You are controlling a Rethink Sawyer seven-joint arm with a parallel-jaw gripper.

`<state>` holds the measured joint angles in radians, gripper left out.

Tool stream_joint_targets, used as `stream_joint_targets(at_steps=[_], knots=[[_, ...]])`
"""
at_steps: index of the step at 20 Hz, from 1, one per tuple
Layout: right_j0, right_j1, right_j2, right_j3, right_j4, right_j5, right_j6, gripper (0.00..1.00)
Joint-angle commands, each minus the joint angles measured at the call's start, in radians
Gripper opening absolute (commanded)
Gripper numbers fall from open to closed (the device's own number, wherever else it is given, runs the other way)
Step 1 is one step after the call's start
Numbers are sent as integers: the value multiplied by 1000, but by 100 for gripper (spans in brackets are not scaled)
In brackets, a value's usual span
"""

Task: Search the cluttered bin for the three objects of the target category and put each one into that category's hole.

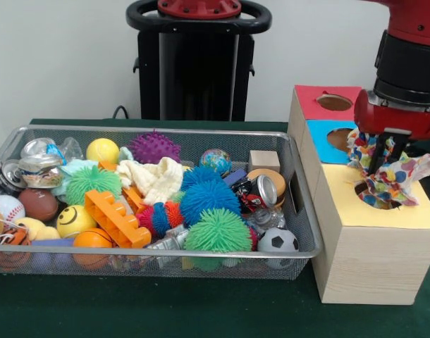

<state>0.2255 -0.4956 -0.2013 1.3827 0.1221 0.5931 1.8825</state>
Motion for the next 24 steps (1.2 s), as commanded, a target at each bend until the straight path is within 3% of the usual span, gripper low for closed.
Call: stream_joint_targets(at_steps=[1, 8, 15, 24], knots=[[-36, 146, 74, 14, 4, -105, 170, 0], [-41, 219, 71, -71, 2, -178, 176, 0], [-38, 240, 52, -142, 13, -132, 164, 0], [-96, 251, 98, -135, -8, -129, 89, 0]])
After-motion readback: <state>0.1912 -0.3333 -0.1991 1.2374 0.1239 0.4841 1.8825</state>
